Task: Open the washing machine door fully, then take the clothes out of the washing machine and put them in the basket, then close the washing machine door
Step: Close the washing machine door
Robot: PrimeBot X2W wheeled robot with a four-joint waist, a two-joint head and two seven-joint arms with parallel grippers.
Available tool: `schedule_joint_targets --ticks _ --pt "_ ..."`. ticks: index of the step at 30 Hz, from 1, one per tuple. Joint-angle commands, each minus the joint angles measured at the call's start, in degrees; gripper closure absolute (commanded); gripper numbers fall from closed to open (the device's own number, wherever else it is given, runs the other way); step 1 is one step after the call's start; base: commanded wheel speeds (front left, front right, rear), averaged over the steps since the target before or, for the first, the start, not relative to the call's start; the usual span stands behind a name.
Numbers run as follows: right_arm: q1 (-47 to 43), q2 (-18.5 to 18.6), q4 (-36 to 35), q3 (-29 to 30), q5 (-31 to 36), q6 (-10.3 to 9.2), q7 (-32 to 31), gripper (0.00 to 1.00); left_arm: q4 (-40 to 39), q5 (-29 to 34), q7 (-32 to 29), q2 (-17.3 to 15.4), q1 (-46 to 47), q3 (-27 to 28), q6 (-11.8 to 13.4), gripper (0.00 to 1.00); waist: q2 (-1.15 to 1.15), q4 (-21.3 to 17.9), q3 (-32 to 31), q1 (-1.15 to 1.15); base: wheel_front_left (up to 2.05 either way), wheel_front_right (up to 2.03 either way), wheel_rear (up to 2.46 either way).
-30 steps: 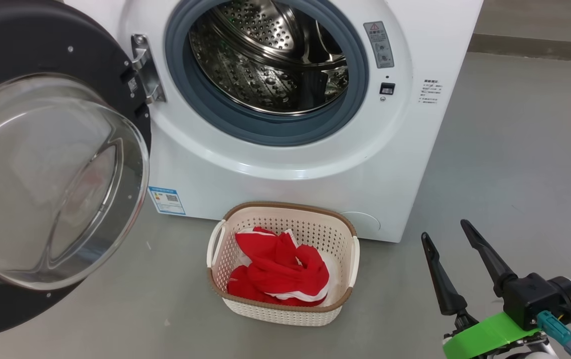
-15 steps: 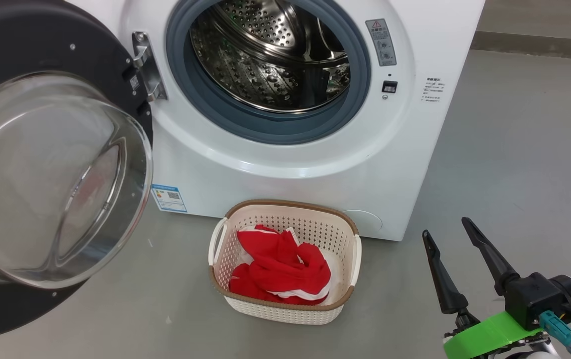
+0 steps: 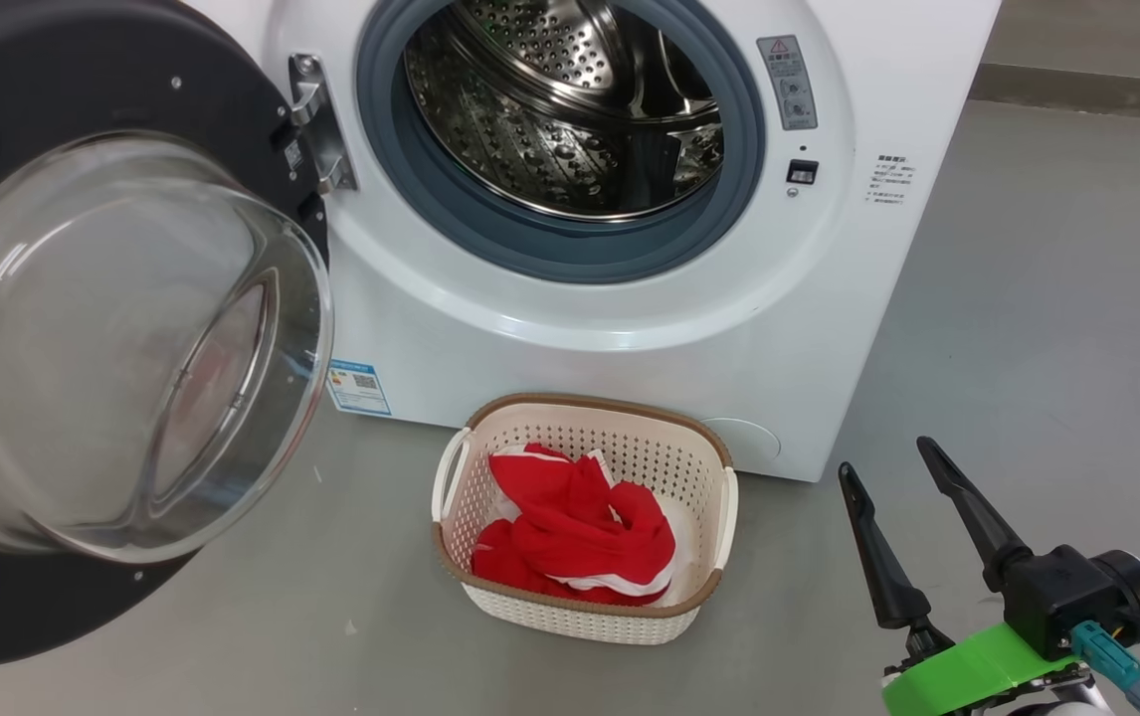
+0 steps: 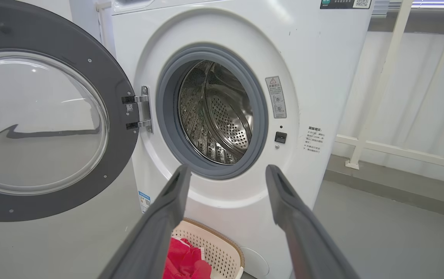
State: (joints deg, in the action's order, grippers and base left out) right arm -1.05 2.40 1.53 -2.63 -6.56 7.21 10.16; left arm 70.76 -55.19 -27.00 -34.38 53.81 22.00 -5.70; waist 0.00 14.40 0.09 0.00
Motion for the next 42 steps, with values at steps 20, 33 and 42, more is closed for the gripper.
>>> schedule_joint_targets --ticks 20,33,42 --pt "0.82 0.48 -0.08 -1.72 -1.62 0.28 1.70 0.00 -13.64 -7.30 -10.50 4.31 -6.48 -1.30 -1.78 1.00 0.00 1.47 0.10 0.00 0.00 0.00 0.00" --pt "0.79 0.48 0.89 -1.72 -2.59 0.28 2.55 0.00 -22.38 -13.65 -13.77 7.90 -11.98 1.97 -1.77 1.00 0.00 2.17 -0.35 0.00 0.00 0.00 0.00" --pt "0.68 0.48 1.48 -1.78 -3.13 0.28 3.06 0.00 -30.18 -16.17 -17.50 10.69 -15.70 2.69 0.24 1.00 0.00 2.64 -0.94 0.00 0.00 0.00 0.00"
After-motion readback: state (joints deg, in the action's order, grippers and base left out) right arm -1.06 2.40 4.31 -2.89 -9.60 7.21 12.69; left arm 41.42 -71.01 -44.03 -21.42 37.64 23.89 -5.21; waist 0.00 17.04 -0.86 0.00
